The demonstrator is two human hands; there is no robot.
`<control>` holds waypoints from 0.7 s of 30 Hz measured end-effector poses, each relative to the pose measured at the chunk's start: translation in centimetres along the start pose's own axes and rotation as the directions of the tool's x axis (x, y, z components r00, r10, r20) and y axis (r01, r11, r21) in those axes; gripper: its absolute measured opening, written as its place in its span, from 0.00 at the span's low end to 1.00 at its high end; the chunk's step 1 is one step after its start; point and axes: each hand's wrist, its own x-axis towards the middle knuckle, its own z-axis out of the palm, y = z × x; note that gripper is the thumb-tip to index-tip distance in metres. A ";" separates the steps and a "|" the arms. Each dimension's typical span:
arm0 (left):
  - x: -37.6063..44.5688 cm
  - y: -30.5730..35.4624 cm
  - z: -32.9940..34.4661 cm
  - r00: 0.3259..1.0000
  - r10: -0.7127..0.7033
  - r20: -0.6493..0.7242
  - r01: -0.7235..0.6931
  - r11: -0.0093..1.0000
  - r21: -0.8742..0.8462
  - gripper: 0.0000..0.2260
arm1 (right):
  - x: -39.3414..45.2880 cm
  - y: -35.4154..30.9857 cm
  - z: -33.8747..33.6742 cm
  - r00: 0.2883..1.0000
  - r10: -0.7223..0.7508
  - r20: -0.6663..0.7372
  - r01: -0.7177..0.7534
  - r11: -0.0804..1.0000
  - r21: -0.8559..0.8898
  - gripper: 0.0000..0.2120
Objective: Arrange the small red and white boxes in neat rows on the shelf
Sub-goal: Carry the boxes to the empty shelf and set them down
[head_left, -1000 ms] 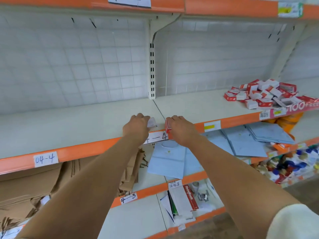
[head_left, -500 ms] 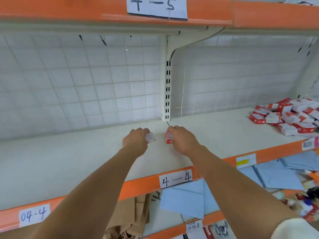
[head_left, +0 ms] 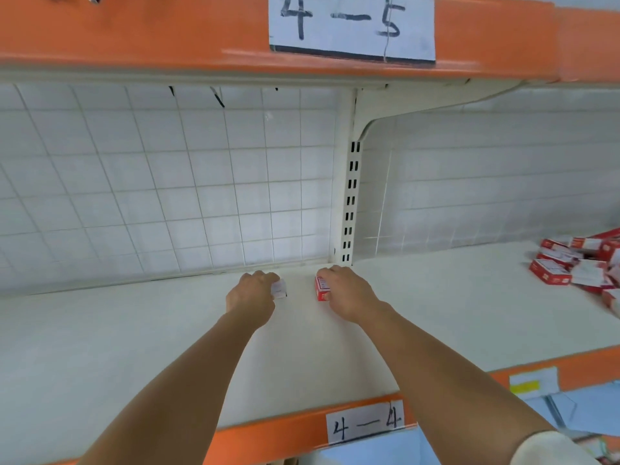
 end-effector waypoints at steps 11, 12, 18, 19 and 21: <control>0.3 -1.9 0.0 0.997 -0.080 -0.010 0.080 0.996 -0.044 0.23 | 2.6 -2.1 1.2 0.997 -0.078 0.008 0.078 0.996 0.039 0.21; 0.3 -2.2 0.0 0.996 -0.083 -0.015 0.083 0.996 -0.042 0.23 | 2.7 -2.1 1.3 0.997 -0.077 0.005 0.077 0.996 0.040 0.21; 0.0 -3.7 -0.4 0.998 -0.056 -0.003 0.056 0.997 -0.049 0.23 | 3.0 -2.0 1.4 0.997 -0.076 0.005 0.076 0.997 0.026 0.22; 0.0 -3.7 -0.5 0.999 -0.029 -0.015 0.029 0.999 -0.043 0.23 | 2.9 -2.0 1.4 0.997 -0.080 -0.004 0.080 0.997 0.020 0.22; 0.0 -3.1 -0.5 0.998 0.029 -0.057 -0.031 0.999 -0.035 0.22 | 2.4 -1.8 1.2 0.995 -0.092 -0.032 0.092 0.996 0.002 0.24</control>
